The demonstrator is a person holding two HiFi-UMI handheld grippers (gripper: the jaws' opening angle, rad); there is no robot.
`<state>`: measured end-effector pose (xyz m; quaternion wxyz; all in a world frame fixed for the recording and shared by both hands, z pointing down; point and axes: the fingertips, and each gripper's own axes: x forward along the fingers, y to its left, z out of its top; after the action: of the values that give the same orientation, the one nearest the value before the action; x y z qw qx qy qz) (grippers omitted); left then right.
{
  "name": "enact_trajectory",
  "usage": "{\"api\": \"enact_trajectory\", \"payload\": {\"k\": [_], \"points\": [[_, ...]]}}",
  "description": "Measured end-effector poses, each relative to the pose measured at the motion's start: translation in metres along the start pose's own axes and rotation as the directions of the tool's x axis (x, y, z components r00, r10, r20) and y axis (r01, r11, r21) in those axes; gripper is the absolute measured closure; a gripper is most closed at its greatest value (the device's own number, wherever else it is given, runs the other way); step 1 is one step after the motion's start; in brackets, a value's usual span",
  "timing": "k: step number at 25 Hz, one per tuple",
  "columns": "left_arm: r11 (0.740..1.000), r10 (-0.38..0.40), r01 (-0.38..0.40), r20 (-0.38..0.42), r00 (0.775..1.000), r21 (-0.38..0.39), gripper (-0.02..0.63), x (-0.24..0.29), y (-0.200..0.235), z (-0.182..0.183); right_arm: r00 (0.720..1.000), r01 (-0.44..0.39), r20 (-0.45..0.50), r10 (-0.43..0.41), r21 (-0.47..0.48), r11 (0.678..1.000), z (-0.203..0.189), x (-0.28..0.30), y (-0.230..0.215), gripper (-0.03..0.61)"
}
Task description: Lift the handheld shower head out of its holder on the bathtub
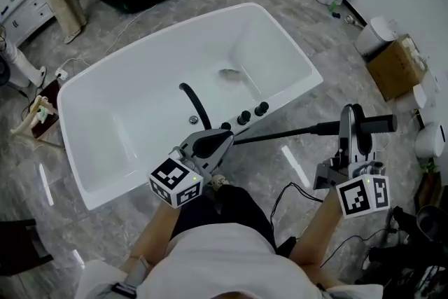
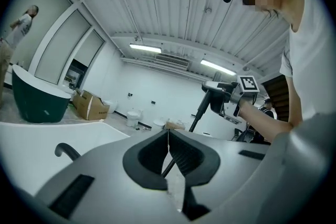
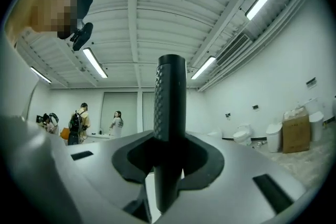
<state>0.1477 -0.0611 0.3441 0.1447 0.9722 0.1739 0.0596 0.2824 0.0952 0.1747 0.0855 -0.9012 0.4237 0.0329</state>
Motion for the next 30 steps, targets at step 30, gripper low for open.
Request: {"api": "enact_trajectory", "payload": {"k": [30], "points": [[0.998, -0.059, 0.059, -0.035, 0.998, -0.006, 0.601, 0.021, -0.004, -0.013, 0.992, 0.116, -0.049, -0.119, -0.065, 0.991, -0.025, -0.019, -0.035, 0.469]]}}
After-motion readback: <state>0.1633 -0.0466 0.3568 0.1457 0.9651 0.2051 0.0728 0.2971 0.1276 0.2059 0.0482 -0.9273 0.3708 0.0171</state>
